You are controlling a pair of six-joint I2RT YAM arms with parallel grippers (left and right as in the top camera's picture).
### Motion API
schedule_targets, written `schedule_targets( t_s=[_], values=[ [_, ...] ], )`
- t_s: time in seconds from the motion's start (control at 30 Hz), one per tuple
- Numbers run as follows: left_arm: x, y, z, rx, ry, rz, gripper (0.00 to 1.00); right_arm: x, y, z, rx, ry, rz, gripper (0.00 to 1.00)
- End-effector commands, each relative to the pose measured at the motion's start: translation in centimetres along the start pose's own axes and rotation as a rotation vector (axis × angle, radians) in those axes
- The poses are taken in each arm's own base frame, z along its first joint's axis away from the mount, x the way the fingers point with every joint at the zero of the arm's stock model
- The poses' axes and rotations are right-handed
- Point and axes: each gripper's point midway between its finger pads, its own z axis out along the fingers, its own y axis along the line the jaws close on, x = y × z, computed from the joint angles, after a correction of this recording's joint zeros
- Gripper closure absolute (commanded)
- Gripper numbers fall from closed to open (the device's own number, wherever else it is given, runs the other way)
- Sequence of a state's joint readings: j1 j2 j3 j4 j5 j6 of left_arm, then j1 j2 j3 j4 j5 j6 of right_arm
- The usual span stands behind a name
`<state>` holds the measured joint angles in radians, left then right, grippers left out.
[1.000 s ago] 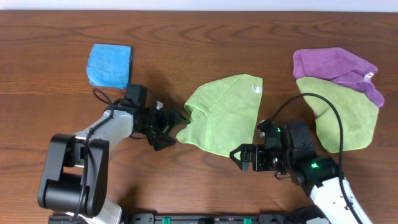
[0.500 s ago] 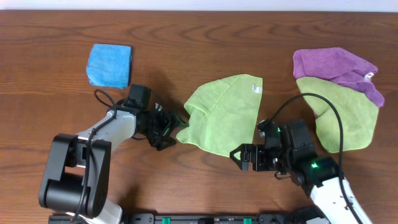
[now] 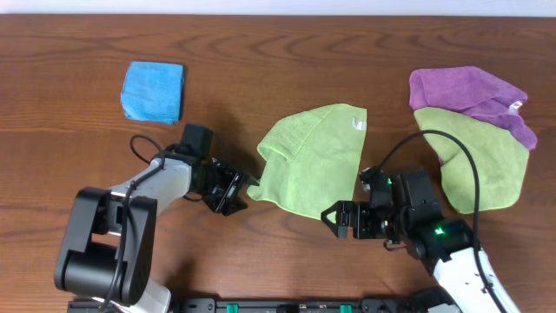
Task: Fold the cloth
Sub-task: 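Reach the left gripper to the green cloth's left corner and grasp it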
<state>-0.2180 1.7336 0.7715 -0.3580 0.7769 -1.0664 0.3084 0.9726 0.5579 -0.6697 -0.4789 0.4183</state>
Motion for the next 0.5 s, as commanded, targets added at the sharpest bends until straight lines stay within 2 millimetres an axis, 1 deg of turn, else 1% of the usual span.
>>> schedule_targets(
  t_s=[0.0,0.13,0.2,0.37,0.47],
  values=[
    [-0.48,1.76,0.82,-0.07,-0.055,-0.035,0.38,-0.24,-0.13,-0.16,-0.002,-0.012,0.023,0.01],
    [-0.67,2.12,1.13,-0.1,-0.091,-0.046,0.38,-0.21,-0.12,-0.16,-0.002,-0.011,0.031,0.01],
    [-0.69,2.19,1.23,-0.107,-0.1,-0.051,0.4,-0.21,-0.12,-0.16,-0.002,-0.011,0.038,0.01],
    [-1.04,2.47,1.34,-0.127,-0.136,-0.063,0.54,-0.21,-0.12,-0.16,-0.002,-0.011,0.039,0.01],
    [-1.16,2.5,1.4,-0.13,-0.143,-0.059,0.67,-0.21,-0.12,-0.16,-0.002,-0.011,0.039,0.01]
  ],
)
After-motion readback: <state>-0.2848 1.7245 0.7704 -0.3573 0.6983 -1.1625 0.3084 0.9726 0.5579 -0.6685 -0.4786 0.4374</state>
